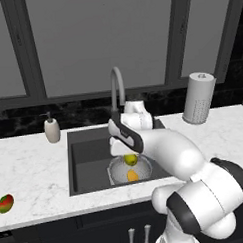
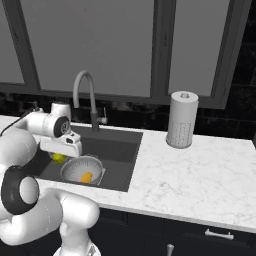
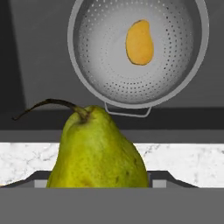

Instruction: Put the colander in the sink, put the pear, mango, mango in the colander, and turn on the sink faucet and pour water over the colander.

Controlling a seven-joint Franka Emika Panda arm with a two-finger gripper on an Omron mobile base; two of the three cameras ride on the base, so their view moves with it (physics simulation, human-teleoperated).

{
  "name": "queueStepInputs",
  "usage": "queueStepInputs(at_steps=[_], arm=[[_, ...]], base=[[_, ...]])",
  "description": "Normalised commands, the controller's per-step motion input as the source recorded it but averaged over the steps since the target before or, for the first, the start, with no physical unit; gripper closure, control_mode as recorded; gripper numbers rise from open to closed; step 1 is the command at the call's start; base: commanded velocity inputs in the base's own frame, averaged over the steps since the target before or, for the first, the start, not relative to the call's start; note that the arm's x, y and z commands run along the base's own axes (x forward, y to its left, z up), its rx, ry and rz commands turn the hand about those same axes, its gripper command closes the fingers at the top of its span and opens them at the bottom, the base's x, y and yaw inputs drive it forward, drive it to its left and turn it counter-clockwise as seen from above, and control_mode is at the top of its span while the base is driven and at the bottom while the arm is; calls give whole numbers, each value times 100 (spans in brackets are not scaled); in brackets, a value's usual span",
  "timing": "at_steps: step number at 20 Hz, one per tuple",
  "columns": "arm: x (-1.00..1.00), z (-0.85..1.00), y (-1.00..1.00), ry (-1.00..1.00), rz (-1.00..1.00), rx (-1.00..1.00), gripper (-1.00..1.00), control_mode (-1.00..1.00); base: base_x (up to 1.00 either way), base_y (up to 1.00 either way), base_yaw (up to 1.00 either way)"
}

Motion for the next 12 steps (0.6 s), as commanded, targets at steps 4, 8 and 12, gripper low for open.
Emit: queueStepInputs(at_steps=[4,8,12], arm=[[28,0,-77,0,0,0,100,-100],[21,-5,-59,0,0,0,100,-100],[25,-16,-35,-10,0,0,100,-100]], base=[[0,0,0],[0,0,0],[0,0,0]])
